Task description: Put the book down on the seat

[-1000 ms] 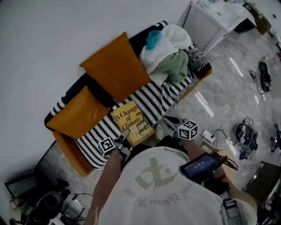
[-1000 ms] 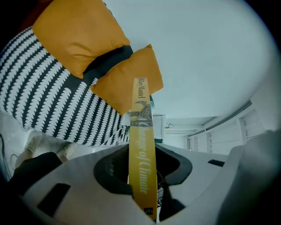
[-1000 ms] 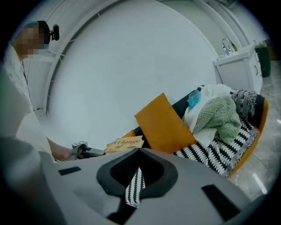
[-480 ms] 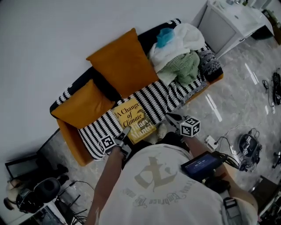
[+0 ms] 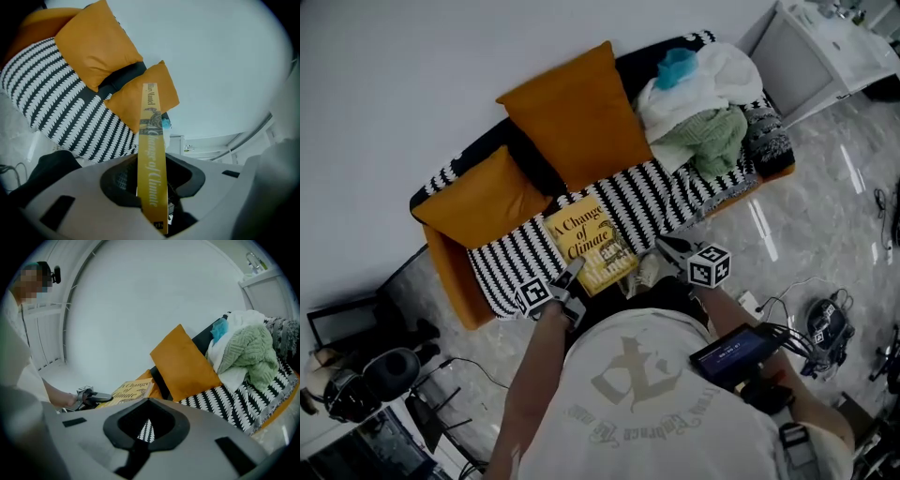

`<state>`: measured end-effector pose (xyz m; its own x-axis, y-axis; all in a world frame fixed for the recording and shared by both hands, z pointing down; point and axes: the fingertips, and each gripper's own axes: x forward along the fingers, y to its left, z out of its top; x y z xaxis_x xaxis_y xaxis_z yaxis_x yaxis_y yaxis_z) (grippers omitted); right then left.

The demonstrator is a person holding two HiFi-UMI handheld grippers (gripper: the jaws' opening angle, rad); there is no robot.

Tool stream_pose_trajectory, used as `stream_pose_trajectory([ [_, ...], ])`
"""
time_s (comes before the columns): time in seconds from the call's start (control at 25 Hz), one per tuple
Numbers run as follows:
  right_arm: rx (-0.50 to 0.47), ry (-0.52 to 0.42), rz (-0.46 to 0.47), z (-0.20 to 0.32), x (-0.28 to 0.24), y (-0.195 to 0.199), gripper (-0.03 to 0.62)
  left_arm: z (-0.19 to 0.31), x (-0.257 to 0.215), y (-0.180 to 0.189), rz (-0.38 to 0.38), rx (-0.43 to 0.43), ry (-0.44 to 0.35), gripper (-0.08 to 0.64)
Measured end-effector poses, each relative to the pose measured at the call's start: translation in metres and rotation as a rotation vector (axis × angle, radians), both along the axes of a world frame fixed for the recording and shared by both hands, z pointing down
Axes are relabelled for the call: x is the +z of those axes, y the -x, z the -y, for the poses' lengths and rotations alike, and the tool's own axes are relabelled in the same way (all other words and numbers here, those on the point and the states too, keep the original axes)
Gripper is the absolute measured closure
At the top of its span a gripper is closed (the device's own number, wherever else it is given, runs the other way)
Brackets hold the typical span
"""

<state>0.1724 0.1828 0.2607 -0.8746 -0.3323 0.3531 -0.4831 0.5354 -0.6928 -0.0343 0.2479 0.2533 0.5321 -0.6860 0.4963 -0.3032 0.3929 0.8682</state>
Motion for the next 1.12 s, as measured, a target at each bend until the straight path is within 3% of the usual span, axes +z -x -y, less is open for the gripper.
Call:
stream_pose_trajectory([
  [0.2, -0.049, 0.035, -0.025, -0.004, 0.013, -0.001, 0.578, -0.008, 0.018, -0.012, -0.008, 0.006, 0.047, 0.411],
  [0.4, -0.034, 0.039, -0.048, 0.008, 0.019, 0.007, 0.578, -0.014, 0.041, -0.006, -0.016, 0.012, 0.094, 0.411],
  [0.64, -0.060, 0.041, -0.089, 0.018, 0.031, 0.002, 0.578, -0.008, 0.063, -0.027, -0.041, 0.039, 0.111, 0.411],
  [1.12, -0.169, 0.069, -0.156, 0.000, 0.056, 0.085, 0.578, -0.034, 0.098, 0.014, -0.092, 0.068, 0.152, 0.411],
])
